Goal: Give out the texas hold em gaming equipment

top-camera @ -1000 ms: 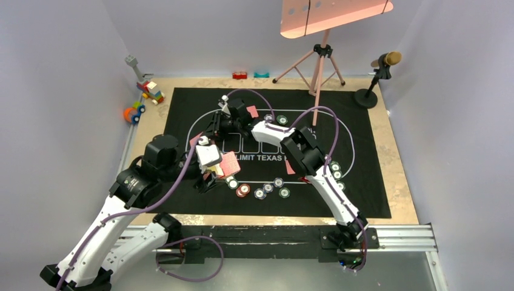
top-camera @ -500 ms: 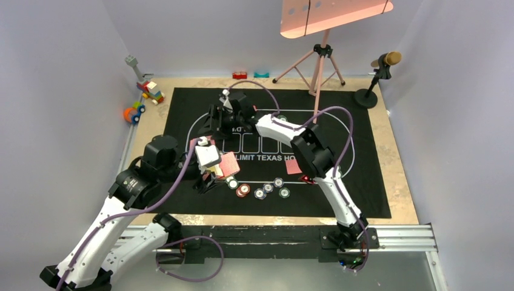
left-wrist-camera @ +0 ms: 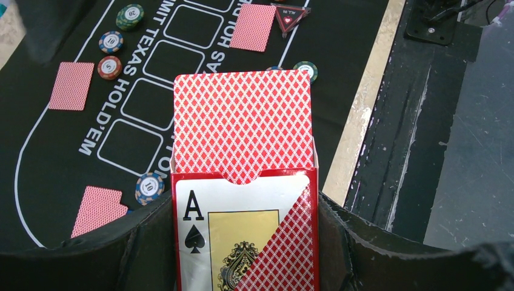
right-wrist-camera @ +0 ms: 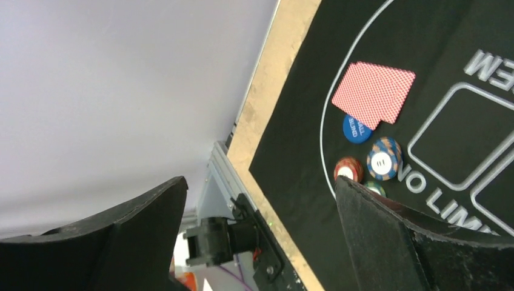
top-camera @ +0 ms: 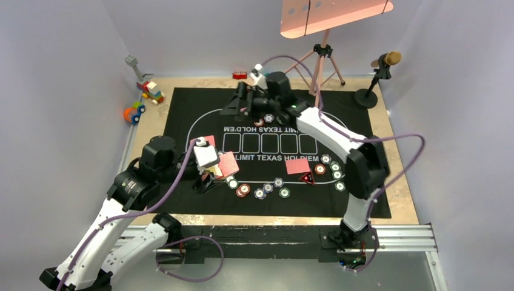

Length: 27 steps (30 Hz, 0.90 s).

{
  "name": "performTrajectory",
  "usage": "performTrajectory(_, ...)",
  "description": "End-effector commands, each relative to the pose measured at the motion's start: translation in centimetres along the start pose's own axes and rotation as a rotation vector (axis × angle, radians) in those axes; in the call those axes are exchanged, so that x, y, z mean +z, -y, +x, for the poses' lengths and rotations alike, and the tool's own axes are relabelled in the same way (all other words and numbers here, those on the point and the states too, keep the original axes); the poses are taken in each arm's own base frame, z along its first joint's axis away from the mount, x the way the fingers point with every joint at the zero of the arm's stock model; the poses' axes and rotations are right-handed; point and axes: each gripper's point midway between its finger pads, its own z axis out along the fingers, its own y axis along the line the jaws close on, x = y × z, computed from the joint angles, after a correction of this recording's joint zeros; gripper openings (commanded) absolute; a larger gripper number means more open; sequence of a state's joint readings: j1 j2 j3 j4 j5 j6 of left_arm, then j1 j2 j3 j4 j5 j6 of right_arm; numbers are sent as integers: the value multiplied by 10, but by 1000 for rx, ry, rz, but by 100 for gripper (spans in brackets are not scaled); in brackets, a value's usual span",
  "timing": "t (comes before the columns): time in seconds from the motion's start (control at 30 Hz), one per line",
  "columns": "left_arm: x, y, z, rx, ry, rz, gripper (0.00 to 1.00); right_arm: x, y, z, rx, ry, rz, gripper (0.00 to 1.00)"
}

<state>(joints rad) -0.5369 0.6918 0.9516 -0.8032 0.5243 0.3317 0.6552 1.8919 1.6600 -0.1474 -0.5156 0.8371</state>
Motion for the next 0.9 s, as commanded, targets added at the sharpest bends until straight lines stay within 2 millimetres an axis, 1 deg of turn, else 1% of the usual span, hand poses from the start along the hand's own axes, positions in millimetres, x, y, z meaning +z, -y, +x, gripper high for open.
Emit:
performTrajectory(0.0, -3, 0, -17, 15, 61, -1, 23, -59, -21, 8, 20, 45, -155, 97)
performTrajectory(0.03, -3, 0, -17, 16, 64, -1, 23, -71, -23, 15, 17, 49, -162, 97)
performTrajectory(0.07, -3, 0, -17, 14, 63, -1, 23, -80, -20, 22, 5, 55, -141, 98)
performTrajectory(0.1, -3, -1, -17, 15, 63, -2, 23, -92, -28, 27, -22, 62, -147, 98)
performTrajectory(0.13, -2, -1, -17, 15, 63, -3, 23, -97, -32, 35, -44, 49, -150, 99)
performTrajectory(0.23, -1, -3, -18, 14, 64, -7, 23, -109, -44, 59, -84, -5, -198, 99)
performTrajectory(0.3, 0, -5, -18, 14, 63, -11, 23, -115, -56, 73, -98, -34, -257, 99)
performTrajectory(0.4, 1, -7, -20, 14, 66, -20, 23, -118, -70, 88, -117, -54, -303, 99)
performTrajectory(0.53, 3, -12, -21, 11, 67, -35, 23, -109, -74, 104, -138, -91, -292, 99)
performTrajectory(0.7, 6, -15, -25, 9, 76, -41, 23, -81, -69, 131, -133, -187, -250, 99)
performTrajectory(0.8, 7, -16, -26, 11, 75, -41, 23, -71, -68, 139, -121, -212, -249, 99)
performTrajectory(0.87, 7, -16, -25, 10, 72, -41, 23, -68, -70, 141, -115, -217, -263, 99)
